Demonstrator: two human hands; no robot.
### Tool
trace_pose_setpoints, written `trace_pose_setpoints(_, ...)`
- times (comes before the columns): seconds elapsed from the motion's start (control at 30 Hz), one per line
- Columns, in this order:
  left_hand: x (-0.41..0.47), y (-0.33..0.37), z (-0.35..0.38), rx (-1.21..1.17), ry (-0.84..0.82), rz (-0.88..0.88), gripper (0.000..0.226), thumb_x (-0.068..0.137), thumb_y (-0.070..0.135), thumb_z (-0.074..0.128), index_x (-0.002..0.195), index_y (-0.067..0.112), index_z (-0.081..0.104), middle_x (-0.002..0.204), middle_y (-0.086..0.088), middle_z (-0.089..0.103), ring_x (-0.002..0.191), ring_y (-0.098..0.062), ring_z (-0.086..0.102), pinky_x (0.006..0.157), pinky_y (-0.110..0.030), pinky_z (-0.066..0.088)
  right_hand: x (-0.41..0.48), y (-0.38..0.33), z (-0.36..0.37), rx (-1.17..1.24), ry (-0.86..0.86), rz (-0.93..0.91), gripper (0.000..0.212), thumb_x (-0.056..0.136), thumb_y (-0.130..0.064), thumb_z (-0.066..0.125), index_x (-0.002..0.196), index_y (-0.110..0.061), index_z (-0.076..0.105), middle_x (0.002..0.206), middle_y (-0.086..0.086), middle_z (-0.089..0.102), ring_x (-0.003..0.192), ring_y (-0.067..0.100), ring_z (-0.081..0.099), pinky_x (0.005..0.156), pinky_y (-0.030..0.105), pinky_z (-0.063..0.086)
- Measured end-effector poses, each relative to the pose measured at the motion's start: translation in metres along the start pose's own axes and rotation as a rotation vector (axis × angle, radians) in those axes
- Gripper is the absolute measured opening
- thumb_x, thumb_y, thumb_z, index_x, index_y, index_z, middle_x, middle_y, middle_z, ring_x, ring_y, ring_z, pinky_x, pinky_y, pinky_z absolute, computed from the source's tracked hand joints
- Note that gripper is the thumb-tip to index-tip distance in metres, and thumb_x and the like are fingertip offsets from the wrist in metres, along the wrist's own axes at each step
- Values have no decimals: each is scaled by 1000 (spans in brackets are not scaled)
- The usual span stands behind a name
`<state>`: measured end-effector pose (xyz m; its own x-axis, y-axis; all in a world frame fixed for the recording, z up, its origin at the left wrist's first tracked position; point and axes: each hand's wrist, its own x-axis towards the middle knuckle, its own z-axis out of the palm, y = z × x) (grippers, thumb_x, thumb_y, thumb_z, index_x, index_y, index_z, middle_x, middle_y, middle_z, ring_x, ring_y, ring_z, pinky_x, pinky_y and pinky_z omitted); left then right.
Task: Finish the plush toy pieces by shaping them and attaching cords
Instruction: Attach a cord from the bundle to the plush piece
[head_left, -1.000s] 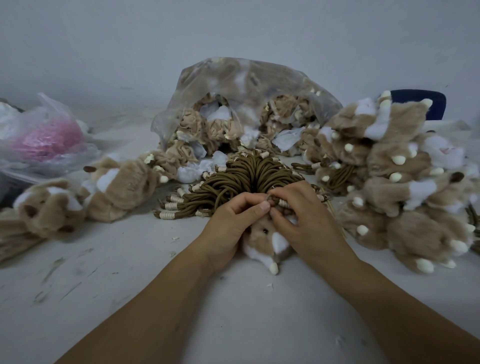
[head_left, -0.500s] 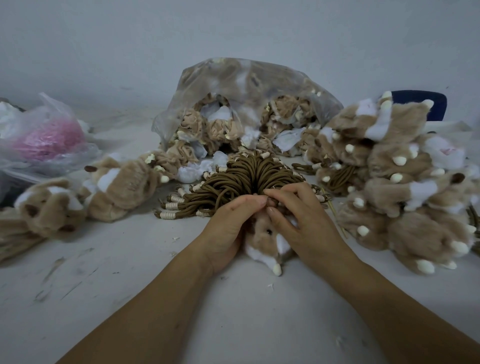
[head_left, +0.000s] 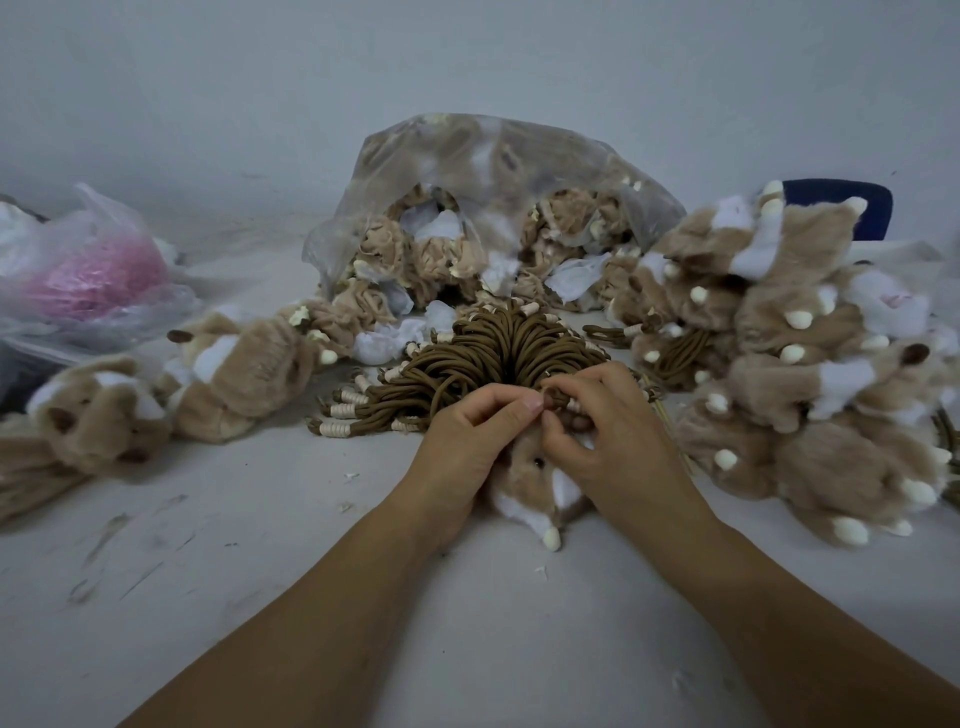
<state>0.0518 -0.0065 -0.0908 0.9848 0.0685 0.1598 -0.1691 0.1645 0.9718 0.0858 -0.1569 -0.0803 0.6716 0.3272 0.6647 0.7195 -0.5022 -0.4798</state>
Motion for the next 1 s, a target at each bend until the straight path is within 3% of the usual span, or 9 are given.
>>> trace_pose_setpoints(0.07,-2,2,-1,165,24,63,17,81,42,68,96,34,73,100,7,73,97,-4,67,78,-16,51,1,2,-1,29,23,28,21,84,-16,68,104,-14,68,97,-8,45,84,-11,50,70,3,39)
trace_pose_setpoints(0.17,-5,6,-5,523,-43,165,33,78,59,61,109,47,62,114,25,59,110,7,55,83,-6,44,2,5,-4,84,21,82,26,84,-16,66,111,-15,66,99,-9,44,90,-4,51,73,5,41)
trace_pose_setpoints(0.23,-5,5,-7,672,-141,133,39,75,62,59,113,54,54,119,33,48,119,10,44,95,-14,39,2,7,-7,88,18,102,27,85,-15,66,112,-17,65,99,-10,45,86,-1,52,72,6,41)
trace_pose_setpoints(0.33,-6,4,-7,728,-217,14,29,83,54,66,103,70,52,113,50,40,121,11,37,104,-30,37,2,8,-10,56,-10,115,27,86,-19,63,113,-23,63,97,-12,51,85,-2,50,71,5,38)
trace_pose_setpoints(0.43,-6,3,-8,807,-212,99,22,96,44,59,116,50,62,124,33,50,125,0,39,109,-36,35,3,8,-11,46,-19,113,30,87,-20,61,118,-22,62,97,-12,55,83,-2,48,72,3,35)
trace_pose_setpoints(0.53,-6,2,-7,832,-166,213,28,100,34,51,122,31,67,128,22,56,123,-3,44,106,-33,37,3,6,-9,47,-12,91,28,88,-18,62,116,-18,63,90,-14,52,79,3,48,69,5,37)
trace_pose_setpoints(0.63,-6,4,-6,828,-60,336,31,97,28,51,125,30,64,118,33,55,118,2,47,103,-28,38,3,4,-9,49,0,69,23,87,-15,63,110,-17,65,87,-12,52,79,7,50,68,6,37)
trace_pose_setpoints(0.83,-5,4,-2,908,-63,415,27,93,21,50,114,23,67,104,10,64,104,-14,55,96,-42,42,4,0,-9,56,-11,57,16,84,-13,65,99,-17,65,89,-2,59,81,10,50,67,2,35)
trace_pose_setpoints(1.0,-5,4,0,907,-62,437,26,90,22,50,110,24,67,96,23,55,99,-10,51,92,-35,42,4,-2,-8,54,-25,57,13,82,-11,66,95,-15,64,86,-2,57,79,8,49,66,3,34)
